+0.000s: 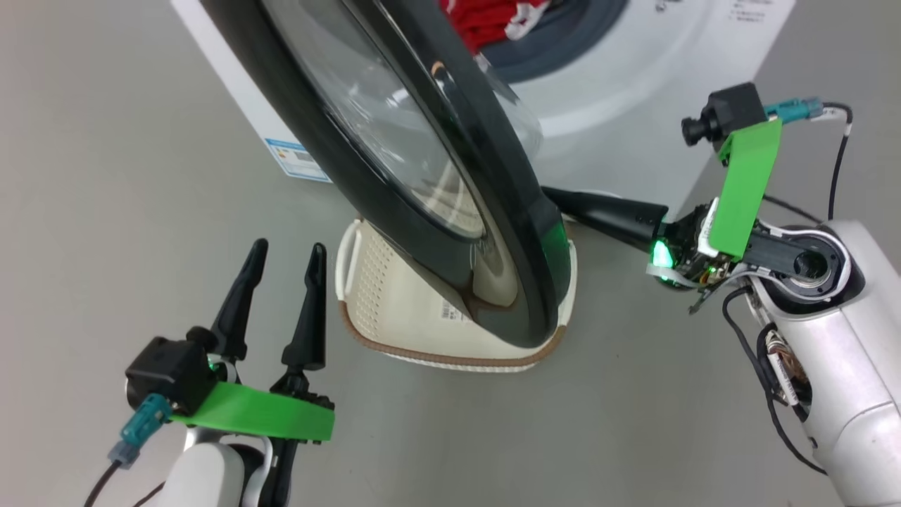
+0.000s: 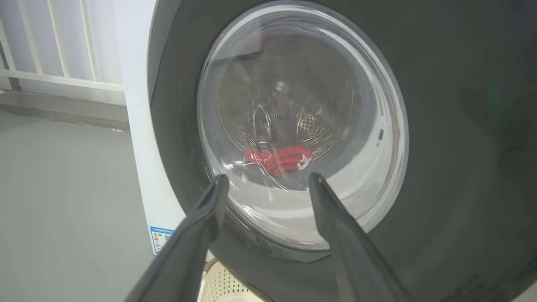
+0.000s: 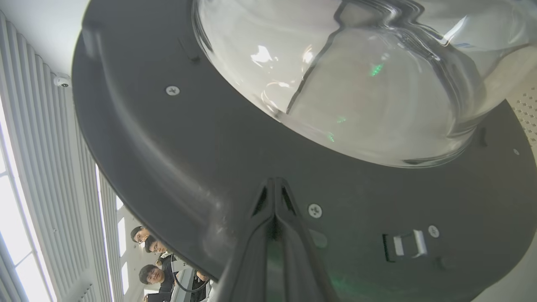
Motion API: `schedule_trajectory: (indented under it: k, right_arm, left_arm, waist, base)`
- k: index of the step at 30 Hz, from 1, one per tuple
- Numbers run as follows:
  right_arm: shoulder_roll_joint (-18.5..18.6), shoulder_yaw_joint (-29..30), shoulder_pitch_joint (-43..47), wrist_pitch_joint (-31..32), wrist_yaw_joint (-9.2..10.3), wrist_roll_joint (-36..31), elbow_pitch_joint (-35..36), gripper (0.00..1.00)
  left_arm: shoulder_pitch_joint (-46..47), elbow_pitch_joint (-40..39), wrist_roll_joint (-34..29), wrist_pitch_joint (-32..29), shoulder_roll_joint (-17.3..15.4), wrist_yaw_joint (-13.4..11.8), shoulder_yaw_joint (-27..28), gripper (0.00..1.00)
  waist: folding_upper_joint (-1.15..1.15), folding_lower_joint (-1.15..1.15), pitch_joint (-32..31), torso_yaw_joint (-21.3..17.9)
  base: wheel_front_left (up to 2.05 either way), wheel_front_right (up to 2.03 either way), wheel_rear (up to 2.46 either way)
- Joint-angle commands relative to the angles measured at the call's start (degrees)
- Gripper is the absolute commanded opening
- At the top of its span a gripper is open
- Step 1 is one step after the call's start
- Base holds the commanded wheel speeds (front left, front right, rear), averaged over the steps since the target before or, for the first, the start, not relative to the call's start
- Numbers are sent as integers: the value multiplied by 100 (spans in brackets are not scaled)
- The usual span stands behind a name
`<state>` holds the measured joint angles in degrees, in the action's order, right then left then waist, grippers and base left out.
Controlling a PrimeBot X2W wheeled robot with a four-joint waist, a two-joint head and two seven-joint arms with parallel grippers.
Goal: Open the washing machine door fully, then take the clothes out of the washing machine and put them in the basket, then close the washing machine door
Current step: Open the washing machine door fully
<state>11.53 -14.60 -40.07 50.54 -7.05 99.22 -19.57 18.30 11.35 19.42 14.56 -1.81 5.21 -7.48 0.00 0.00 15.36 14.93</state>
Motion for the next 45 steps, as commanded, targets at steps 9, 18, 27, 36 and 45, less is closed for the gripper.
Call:
schedule_trajectory:
  k: [9, 18, 27, 36, 45]
  right_arm:
    - [-306, 41, 298, 167, -44, -16, -55, 0]
    - [-416, -61, 389, 291, -44, -165, -321, 0]
    - [-511, -71, 362, 349, -44, -265, -515, 0]
    - [-709, -266, 112, 489, -44, -343, -722, 0]
    - [-823, -495, -154, 600, -44, -351, -898, 0]
  left_arm:
    - [-258, -43, 122, 44, -107, -108, 169, 100]
    - [-367, -5, 198, 44, -107, -136, 116, 100]
    - [-451, -36, 334, 44, -107, -211, -7, 100]
    - [-618, -253, 377, 44, -107, -301, 196, 100]
    - [-800, -490, 501, 44, -107, -427, 307, 100]
  waist:
    - [0, 0, -716, 750]
    - [0, 0, -935, 1166]
    - [0, 0, -995, 1605]
    - [0, 0, -983, 1646]
    - [0, 0, -890, 1684]
  base:
    - [0, 0, 0]
    - [0, 0, 0]
    - [0, 0, 0]
    - [0, 0, 0]
    - [0, 0, 0]
